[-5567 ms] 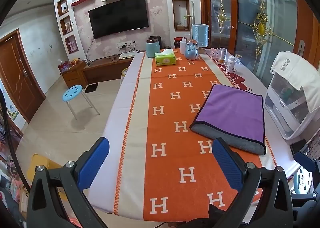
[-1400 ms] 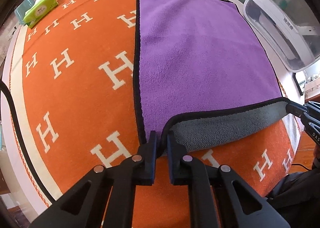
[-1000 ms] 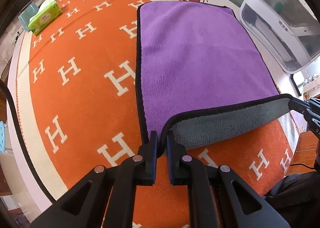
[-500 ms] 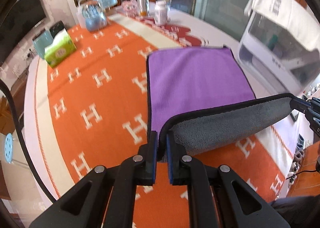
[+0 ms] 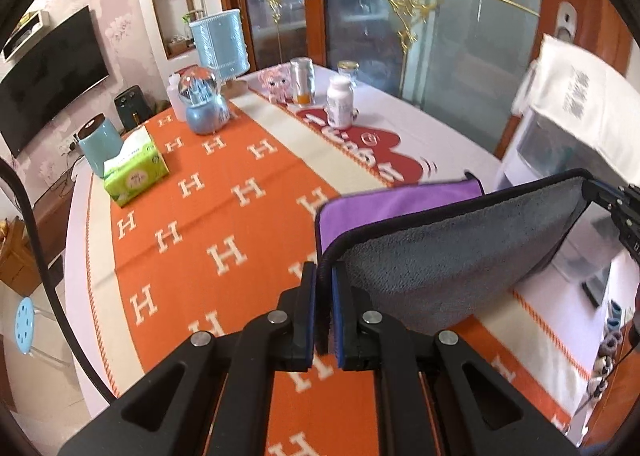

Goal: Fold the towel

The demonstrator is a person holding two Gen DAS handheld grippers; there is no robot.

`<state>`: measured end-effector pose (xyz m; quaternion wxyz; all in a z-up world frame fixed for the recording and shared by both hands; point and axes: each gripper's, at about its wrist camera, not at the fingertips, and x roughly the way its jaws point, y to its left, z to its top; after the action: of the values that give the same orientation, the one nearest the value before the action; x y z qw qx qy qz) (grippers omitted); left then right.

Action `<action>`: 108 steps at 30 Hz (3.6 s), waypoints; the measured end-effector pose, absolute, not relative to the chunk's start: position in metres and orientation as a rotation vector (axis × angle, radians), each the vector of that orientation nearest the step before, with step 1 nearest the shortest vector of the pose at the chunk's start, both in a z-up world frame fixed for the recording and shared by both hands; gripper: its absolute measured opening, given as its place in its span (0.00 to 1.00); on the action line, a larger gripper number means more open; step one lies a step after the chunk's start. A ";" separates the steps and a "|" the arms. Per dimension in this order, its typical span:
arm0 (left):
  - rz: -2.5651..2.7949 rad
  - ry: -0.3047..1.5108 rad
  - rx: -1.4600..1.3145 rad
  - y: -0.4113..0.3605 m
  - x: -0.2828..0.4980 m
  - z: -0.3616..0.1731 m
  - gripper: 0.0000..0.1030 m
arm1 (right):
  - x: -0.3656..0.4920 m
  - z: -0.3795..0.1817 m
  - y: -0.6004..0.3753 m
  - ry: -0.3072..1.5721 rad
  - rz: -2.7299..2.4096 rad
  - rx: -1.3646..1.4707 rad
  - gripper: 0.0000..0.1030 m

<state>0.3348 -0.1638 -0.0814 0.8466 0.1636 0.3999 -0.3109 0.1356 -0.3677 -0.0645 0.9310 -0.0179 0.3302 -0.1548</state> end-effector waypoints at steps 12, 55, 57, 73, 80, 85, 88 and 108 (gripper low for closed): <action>-0.606 0.792 0.256 -0.202 0.405 -0.108 0.04 | 0.199 -0.091 -0.375 0.578 -0.501 -0.151 0.04; -0.223 0.858 -0.050 -0.089 0.321 -0.066 0.66 | 0.167 -0.087 -0.317 0.554 -0.444 -0.158 0.69; -0.181 0.849 -0.047 -0.074 0.301 -0.060 0.66 | 0.154 -0.083 -0.309 0.557 -0.432 -0.146 0.69; -0.128 0.822 -0.057 0.029 0.146 -0.034 0.74 | 0.043 -0.067 -0.253 0.656 -0.387 -0.028 0.83; -0.095 0.883 -0.093 0.051 0.100 -0.040 0.81 | 0.013 -0.072 -0.242 0.753 -0.312 0.016 0.90; -0.065 0.942 -0.100 0.052 0.076 -0.047 0.84 | 0.003 -0.069 -0.246 0.839 -0.220 0.075 0.92; -0.070 0.958 -0.126 0.047 0.062 -0.047 0.87 | -0.002 -0.063 -0.246 0.882 -0.177 0.104 0.93; -0.075 0.928 -0.106 -0.004 -0.002 -0.018 0.99 | -0.052 -0.011 -0.221 0.935 0.051 0.101 1.00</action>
<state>-0.0023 -0.0044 -0.0179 0.8923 -0.0513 0.4471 -0.0359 -0.0522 -0.2206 -0.0112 0.8911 0.0486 0.4504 0.0247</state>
